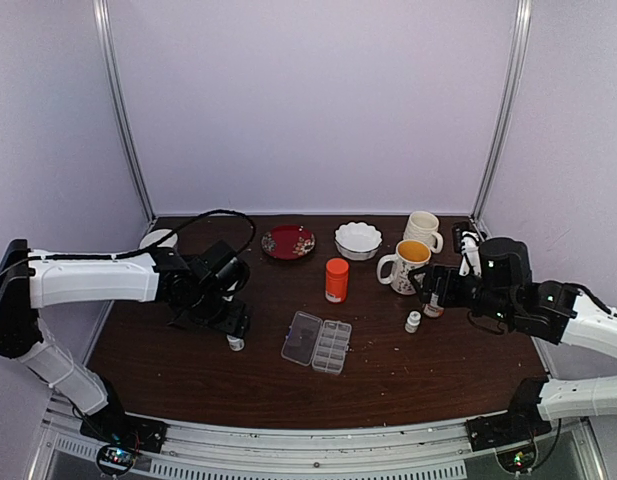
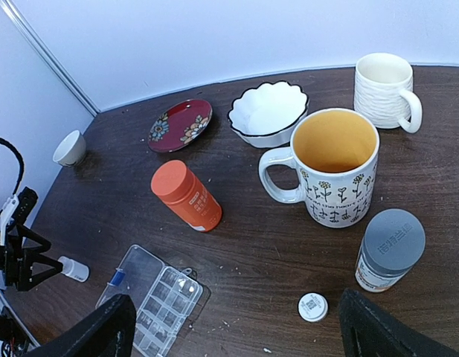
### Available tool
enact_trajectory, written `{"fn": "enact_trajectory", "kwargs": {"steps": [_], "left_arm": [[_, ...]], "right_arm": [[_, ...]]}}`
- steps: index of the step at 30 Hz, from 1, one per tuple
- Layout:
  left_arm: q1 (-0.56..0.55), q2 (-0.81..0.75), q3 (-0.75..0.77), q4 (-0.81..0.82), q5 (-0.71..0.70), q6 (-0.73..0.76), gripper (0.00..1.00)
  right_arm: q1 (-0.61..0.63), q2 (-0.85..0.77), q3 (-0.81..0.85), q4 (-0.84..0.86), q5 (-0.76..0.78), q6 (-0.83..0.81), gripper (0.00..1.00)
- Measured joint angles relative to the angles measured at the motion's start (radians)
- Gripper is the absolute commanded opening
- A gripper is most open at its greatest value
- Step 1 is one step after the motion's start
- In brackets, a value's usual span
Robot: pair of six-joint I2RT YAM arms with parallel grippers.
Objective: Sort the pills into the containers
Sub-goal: Pick up the pill bottle from the center of the board.
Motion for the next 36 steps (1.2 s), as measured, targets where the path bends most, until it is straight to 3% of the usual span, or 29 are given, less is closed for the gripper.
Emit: {"fn": "enact_trajectory", "kwargs": {"steps": [8, 14, 20, 26, 36], "left_arm": [[0.0, 0.057, 0.0, 0.006, 0.023, -0.012, 0.72], [0.0, 0.08, 0.0, 0.006, 0.028, -0.025, 0.56], [0.0, 0.091, 0.0, 0.006, 0.03, -0.026, 0.52], [0.0, 0.104, 0.0, 0.005, 0.03, -0.028, 0.36], [0.0, 0.097, 0.0, -0.021, 0.022, -0.018, 0.25]], "right_arm": [[0.0, 0.03, 0.002, -0.043, -0.011, -0.012, 0.97], [0.0, 0.03, 0.002, -0.055, -0.01, -0.012, 0.97], [0.0, 0.03, 0.002, -0.055, -0.01, -0.011, 0.97], [0.0, 0.031, 0.002, -0.055, -0.01, -0.011, 0.97], [0.0, 0.054, 0.002, -0.047, -0.012, -0.008, 0.97]]}}
